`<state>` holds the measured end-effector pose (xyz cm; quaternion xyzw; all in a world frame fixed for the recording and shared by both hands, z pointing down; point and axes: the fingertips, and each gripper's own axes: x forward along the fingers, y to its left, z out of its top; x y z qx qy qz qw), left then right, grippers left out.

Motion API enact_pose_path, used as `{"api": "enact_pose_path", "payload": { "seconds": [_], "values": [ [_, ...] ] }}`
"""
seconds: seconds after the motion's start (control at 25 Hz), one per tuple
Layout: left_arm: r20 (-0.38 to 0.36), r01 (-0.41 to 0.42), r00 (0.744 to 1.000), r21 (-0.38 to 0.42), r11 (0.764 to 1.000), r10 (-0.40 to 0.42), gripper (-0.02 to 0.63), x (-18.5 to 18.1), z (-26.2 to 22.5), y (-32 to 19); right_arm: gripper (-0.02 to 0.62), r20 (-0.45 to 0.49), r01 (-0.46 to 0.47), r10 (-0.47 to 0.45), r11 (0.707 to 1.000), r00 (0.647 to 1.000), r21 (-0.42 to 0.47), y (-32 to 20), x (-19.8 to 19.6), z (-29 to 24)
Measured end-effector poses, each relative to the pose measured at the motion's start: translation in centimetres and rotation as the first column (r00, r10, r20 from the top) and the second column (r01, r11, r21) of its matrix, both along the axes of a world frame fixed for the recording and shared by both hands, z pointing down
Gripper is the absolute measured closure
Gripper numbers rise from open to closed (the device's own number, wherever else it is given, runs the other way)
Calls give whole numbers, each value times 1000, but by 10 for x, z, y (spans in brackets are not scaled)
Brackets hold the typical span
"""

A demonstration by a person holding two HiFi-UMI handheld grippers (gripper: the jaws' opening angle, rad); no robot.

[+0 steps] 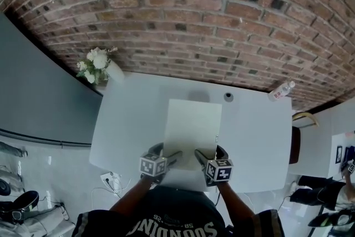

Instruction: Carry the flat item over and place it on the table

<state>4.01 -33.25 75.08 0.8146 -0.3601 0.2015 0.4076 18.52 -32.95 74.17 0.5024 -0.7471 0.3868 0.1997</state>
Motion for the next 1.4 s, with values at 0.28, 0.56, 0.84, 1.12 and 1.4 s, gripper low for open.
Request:
{"api": "enact_pose_path", "payload": {
  "seconds": [0.28, 0.56, 0.84, 1.12, 1.4],
  "values": [
    [30, -23, 999, -54, 998, 25, 176, 1, 25, 11, 146, -4, -3, 3, 998, 1000, -64, 12, 1, 25],
    [25, -10, 1000, -88, 996, 13, 176, 3, 35, 4, 147, -7, -27, 27, 994, 1000, -102, 6, 4, 37],
    [33, -1, 999, -112, 994, 5, 176, 4, 42, -7, 147, -15, -39, 37, 991, 999, -126, -6, 6, 41],
    [25, 7, 1000, -102, 995, -5, 175, 4, 45, -13, 142, -18, -52, 50, 988, 999, -144, -10, 9, 46],
    [-48, 10, 999, -120, 993, -16, 166, 2, 39, -12, 138, 52, -56, 65, 985, 997, -166, -11, 12, 39]
  ]
}}
